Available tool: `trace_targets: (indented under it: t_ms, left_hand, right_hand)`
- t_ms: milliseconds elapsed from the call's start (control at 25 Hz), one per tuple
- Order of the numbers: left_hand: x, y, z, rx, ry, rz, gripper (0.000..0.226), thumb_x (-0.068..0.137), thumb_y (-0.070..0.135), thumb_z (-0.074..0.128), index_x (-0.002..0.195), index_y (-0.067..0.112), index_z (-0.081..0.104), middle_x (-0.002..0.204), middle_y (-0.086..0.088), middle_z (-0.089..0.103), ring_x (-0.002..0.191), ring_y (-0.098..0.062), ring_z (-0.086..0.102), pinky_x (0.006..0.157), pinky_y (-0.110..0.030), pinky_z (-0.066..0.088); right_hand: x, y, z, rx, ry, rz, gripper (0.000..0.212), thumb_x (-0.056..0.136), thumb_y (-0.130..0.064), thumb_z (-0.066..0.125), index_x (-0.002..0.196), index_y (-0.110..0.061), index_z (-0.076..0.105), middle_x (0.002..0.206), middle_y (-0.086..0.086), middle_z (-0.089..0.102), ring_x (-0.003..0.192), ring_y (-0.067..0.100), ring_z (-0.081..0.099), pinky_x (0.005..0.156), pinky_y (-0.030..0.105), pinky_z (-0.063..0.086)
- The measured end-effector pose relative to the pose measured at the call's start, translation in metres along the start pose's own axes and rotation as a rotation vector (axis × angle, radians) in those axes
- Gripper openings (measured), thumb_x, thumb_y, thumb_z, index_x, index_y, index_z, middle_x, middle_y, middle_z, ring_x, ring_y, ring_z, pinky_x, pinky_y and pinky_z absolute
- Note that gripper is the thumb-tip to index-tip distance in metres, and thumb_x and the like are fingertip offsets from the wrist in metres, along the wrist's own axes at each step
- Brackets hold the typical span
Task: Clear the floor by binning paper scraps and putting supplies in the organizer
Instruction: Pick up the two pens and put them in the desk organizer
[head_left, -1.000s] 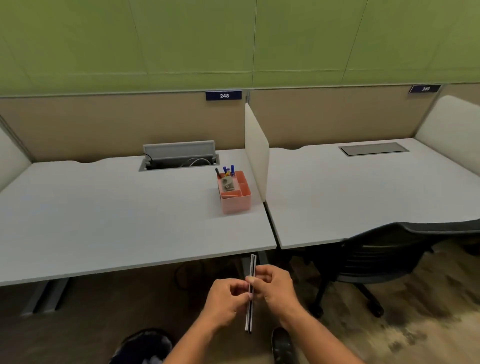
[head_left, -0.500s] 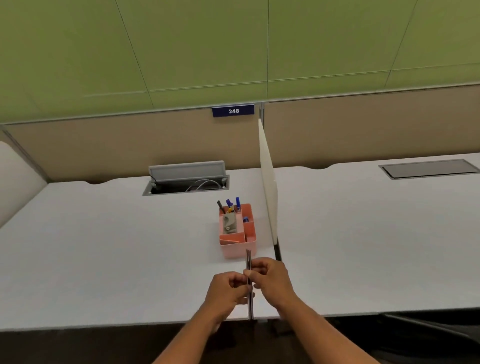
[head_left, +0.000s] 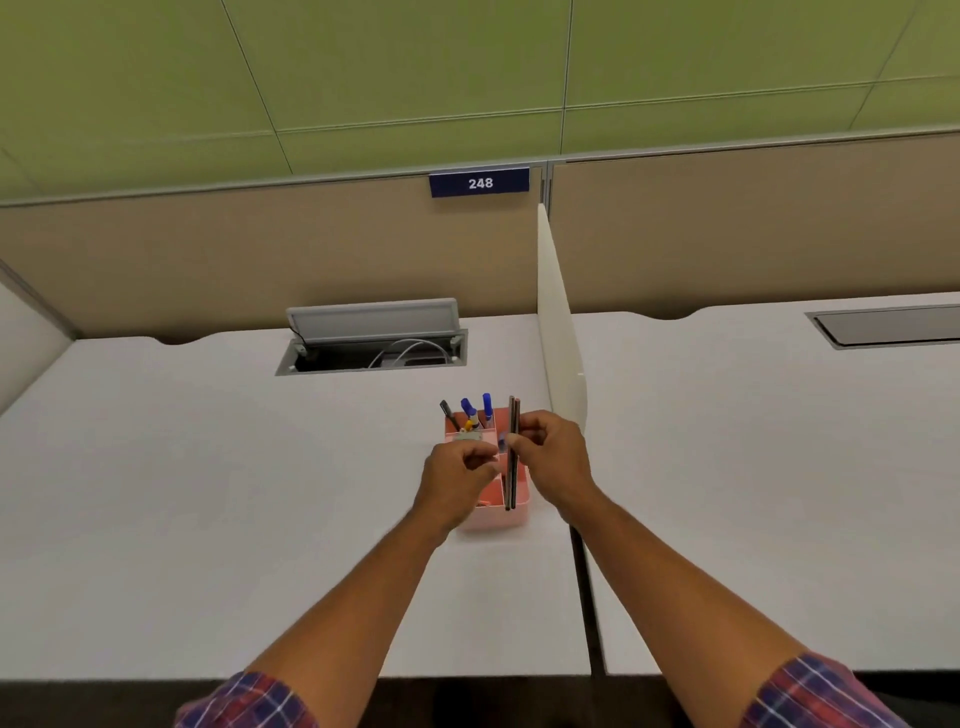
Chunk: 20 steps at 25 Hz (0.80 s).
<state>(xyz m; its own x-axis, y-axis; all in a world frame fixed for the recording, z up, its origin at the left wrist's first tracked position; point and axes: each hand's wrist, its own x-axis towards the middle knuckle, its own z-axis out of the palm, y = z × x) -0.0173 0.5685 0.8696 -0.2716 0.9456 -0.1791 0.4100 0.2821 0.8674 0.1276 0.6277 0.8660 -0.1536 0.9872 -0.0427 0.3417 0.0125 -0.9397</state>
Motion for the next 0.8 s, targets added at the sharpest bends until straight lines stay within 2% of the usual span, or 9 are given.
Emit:
trace_targets:
  t_ms: [120, 200, 280, 360, 480, 600, 800]
  left_hand:
    - [0.032, -0.011, -0.013, -0.01, 0.038, -0.015, 0.028, 0.095, 0.013, 0.071, 0.123, 0.015, 0.075, 0.122, -0.004, 0.076, 0.109, -0.02, 0.071, 0.097, -0.037, 0.061]
    - [0.05, -0.025, -0.02, 0.003, 0.074, -0.039, 0.025, 0.096, 0.014, 0.07, 0.121, 0.015, 0.076, 0.122, -0.004, 0.075, 0.108, -0.018, 0.071, 0.085, -0.024, 0.062]
    - [0.061, -0.042, -0.025, 0.035, 0.088, -0.058, 0.022, 0.096, 0.015, 0.07, 0.117, 0.015, 0.076, 0.12, -0.004, 0.076, 0.105, -0.018, 0.07, 0.068, -0.009, 0.056]
    - [0.066, -0.061, -0.028, 0.088, 0.072, -0.072, 0.02, 0.096, 0.014, 0.07, 0.115, 0.014, 0.075, 0.119, -0.004, 0.075, 0.103, -0.016, 0.069, 0.062, -0.005, 0.052]
    - [0.07, -0.082, -0.03, 0.158, 0.067, -0.1, 0.021, 0.096, 0.011, 0.068, 0.116, 0.015, 0.074, 0.116, -0.002, 0.076, 0.1, -0.012, 0.068, 0.076, -0.008, 0.048]
    - [0.072, -0.097, -0.029, 0.169, 0.067, -0.124, 0.024, 0.097, 0.01, 0.067, 0.12, 0.012, 0.072, 0.12, -0.005, 0.074, 0.109, -0.017, 0.068, 0.088, -0.018, 0.051]
    - [0.075, -0.101, -0.026, 0.173, 0.058, -0.133, 0.028, 0.098, 0.008, 0.065, 0.126, 0.01, 0.068, 0.128, -0.008, 0.071, 0.117, -0.02, 0.066, 0.099, -0.03, 0.055]
  right_hand:
    - [0.025, 0.001, 0.011, -0.008, 0.097, 0.056, 0.012, 0.092, -0.016, 0.073, 0.097, -0.027, 0.071, 0.085, -0.012, 0.074, 0.073, 0.002, 0.072, 0.059, 0.008, 0.052]
    - [0.039, 0.008, 0.02, -0.066, 0.11, 0.085, 0.009, 0.092, -0.015, 0.073, 0.098, -0.022, 0.071, 0.086, -0.008, 0.075, 0.075, 0.005, 0.072, 0.061, 0.009, 0.052]
    - [0.046, 0.021, 0.028, -0.143, 0.092, 0.13, 0.008, 0.094, -0.018, 0.071, 0.101, -0.02, 0.069, 0.091, -0.004, 0.075, 0.082, 0.012, 0.072, 0.07, 0.02, 0.058]
    - [0.049, 0.039, 0.038, -0.24, 0.047, 0.168, 0.005, 0.097, -0.021, 0.068, 0.102, -0.02, 0.067, 0.092, -0.003, 0.073, 0.086, 0.018, 0.072, 0.073, 0.028, 0.061]
    - [0.048, 0.064, 0.049, -0.368, -0.036, 0.223, 0.008, 0.1, -0.027, 0.064, 0.102, -0.019, 0.063, 0.095, -0.004, 0.069, 0.09, 0.02, 0.072, 0.069, 0.024, 0.059]
    - [0.05, 0.077, 0.056, -0.475, -0.094, 0.231, 0.008, 0.101, -0.028, 0.062, 0.099, -0.021, 0.059, 0.096, -0.005, 0.068, 0.091, 0.021, 0.072, 0.076, 0.029, 0.062]
    - [0.062, 0.08, 0.062, -0.677, -0.121, 0.234, 0.019, 0.101, -0.038, 0.059, 0.111, -0.022, 0.062, 0.106, -0.002, 0.074, 0.093, 0.021, 0.072, 0.086, 0.036, 0.062]
